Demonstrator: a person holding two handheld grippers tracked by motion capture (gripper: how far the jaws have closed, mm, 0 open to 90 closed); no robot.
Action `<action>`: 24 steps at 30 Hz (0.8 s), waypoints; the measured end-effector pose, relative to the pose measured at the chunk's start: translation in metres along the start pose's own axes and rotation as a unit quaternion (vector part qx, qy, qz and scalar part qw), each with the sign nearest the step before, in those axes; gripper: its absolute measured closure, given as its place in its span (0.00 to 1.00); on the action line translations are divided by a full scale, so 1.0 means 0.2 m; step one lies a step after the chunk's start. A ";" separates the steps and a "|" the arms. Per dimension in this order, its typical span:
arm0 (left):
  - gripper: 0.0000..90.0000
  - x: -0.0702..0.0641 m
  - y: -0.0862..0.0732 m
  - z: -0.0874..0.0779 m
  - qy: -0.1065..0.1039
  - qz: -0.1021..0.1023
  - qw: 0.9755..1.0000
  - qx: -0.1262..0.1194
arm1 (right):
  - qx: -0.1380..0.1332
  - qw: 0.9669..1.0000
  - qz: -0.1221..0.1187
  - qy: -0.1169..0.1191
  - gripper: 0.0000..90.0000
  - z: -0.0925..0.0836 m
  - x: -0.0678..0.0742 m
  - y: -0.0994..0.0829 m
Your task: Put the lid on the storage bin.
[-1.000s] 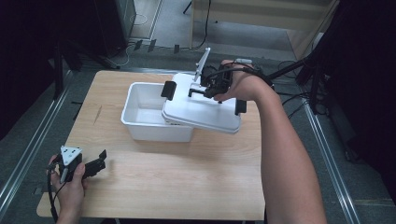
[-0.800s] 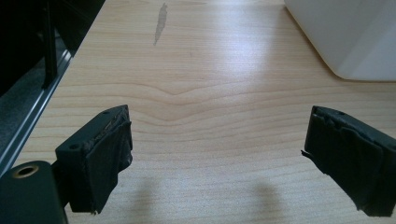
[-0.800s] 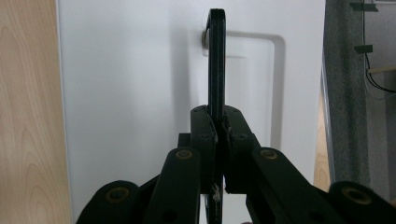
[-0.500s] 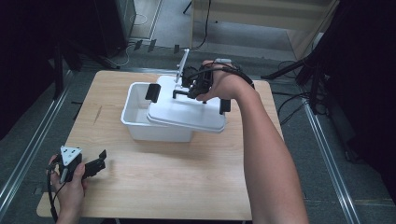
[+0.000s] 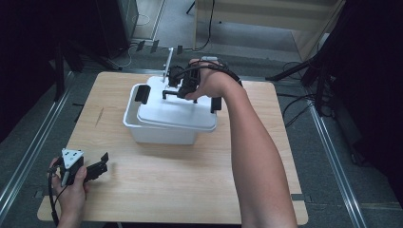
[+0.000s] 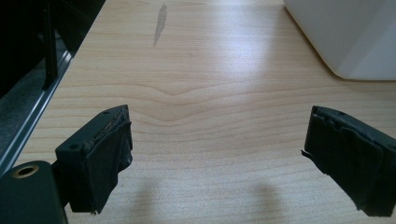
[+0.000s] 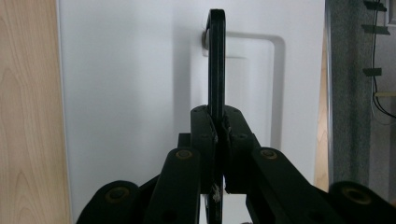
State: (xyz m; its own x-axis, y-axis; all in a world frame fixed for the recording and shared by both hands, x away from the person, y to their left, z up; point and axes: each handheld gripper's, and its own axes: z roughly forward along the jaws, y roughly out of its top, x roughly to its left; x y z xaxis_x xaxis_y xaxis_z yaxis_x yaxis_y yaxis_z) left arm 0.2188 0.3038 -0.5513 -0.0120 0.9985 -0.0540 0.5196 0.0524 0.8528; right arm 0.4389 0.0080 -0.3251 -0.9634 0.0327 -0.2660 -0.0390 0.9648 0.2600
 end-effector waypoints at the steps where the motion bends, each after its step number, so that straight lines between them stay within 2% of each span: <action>1: 0.09 0.00 0.00 0.00 0.000 0.001 1.000 0.000 | 0.001 1.000 0.001 0.002 0.95 0.01 0.00 0.01; 8: 0.09 0.00 0.00 0.00 0.000 0.004 1.000 0.000 | 0.003 1.000 -0.008 0.008 0.95 0.06 0.00 0.08; 10: 0.09 0.00 0.00 0.00 0.000 0.004 1.000 -0.001 | 0.005 1.000 -0.003 0.011 0.95 0.07 0.01 0.10; 11: 0.09 0.00 0.00 0.00 0.000 0.004 1.000 -0.001 | 0.000 1.000 -0.011 0.011 0.95 0.08 0.00 0.10; 13: 0.09 0.00 0.00 0.00 0.000 0.004 1.000 0.000 | 0.005 1.000 -0.005 0.011 0.96 0.09 0.00 0.12; 16: 0.09 0.00 0.00 0.00 -0.001 0.003 1.000 -0.001 | 0.006 1.000 -0.013 0.011 0.95 0.10 0.00 0.13; 17: 0.09 0.00 0.00 0.00 -0.001 0.003 1.000 -0.001 | 0.010 1.000 -0.007 0.013 0.95 0.11 0.00 0.14; 18: 0.09 0.00 0.00 0.00 -0.001 0.003 1.000 -0.001 | 0.003 1.000 -0.015 0.013 0.95 0.11 -0.01 0.15; 24: 0.09 0.00 0.00 0.00 -0.004 0.001 1.000 0.000 | 0.006 1.000 -0.011 0.014 0.95 0.12 0.00 0.19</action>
State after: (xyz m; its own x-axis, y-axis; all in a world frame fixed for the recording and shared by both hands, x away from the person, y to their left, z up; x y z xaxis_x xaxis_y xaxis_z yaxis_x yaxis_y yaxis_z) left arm 0.2186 0.3039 -0.5512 -0.0046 0.9984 -0.0564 0.5197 0.0506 0.8528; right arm 0.4438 0.0507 -0.3376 -0.9696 0.0041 -0.2445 -0.0574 0.9682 0.2436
